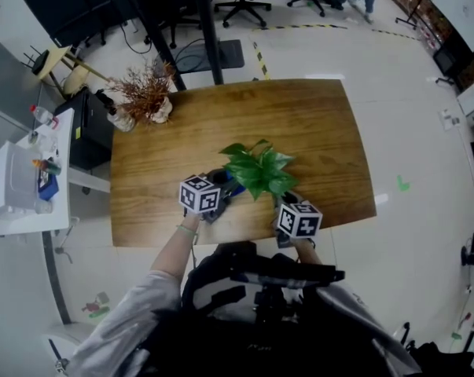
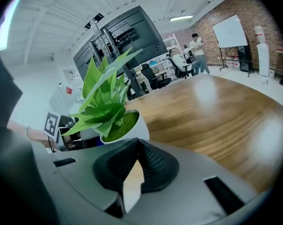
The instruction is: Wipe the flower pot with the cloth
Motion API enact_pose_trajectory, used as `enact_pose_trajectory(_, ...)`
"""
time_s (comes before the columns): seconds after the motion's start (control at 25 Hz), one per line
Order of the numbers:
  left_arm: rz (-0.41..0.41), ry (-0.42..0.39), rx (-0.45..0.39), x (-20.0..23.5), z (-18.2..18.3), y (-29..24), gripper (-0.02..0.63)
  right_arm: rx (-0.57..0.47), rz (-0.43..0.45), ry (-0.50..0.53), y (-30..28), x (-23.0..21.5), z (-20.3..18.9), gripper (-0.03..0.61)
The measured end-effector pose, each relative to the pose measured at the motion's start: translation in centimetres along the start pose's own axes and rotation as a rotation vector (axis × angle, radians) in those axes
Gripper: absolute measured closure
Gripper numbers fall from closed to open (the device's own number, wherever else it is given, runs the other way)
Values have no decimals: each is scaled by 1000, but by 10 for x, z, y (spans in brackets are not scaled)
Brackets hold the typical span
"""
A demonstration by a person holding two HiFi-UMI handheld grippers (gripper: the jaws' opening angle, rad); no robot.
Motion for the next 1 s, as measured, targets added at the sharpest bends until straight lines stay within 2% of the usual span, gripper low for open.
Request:
enact_pose_trajectory(0.2,-4,-10,6,-14,-4,4,543,-12,-36,-31,-5,-11,3,569)
enact_pose_trajectory(0.44,-22,-35,25,-39,-18,7,543,-24,-83,-18,-14,-25,12,569)
enact_pose_trajectory(0.6,-38,-73,69,-55,-30,5,543,-9,-88,-22,-21,-29,10,569)
enact_pose_trajectory(0.72,-1,-106,112,-57,-35,2,543,13,-75,-7,-24,-27,6,569)
enact_pose_trajectory(0.84,39,-94,140,-58,-34,0,543,23,-58,0,-22,-25,2,569)
enact_pose_trajectory(0.92,68,-58,114,-58,-29,5,543,23,-47,-1,-20,-25,1,569)
enact_pose_trajectory(1.0,102,-11,53,-58,-21,16,543,16,-37,-5,-18,-24,3,569)
Point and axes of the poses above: the fingertips, and each gripper's own axes: y backward along the fingers, x to its left, z out of its top, the point moved 8 cm from there along y, backward along the fingers, and after that the axes turned 15 degrees about -x, right-handed, at the moved point
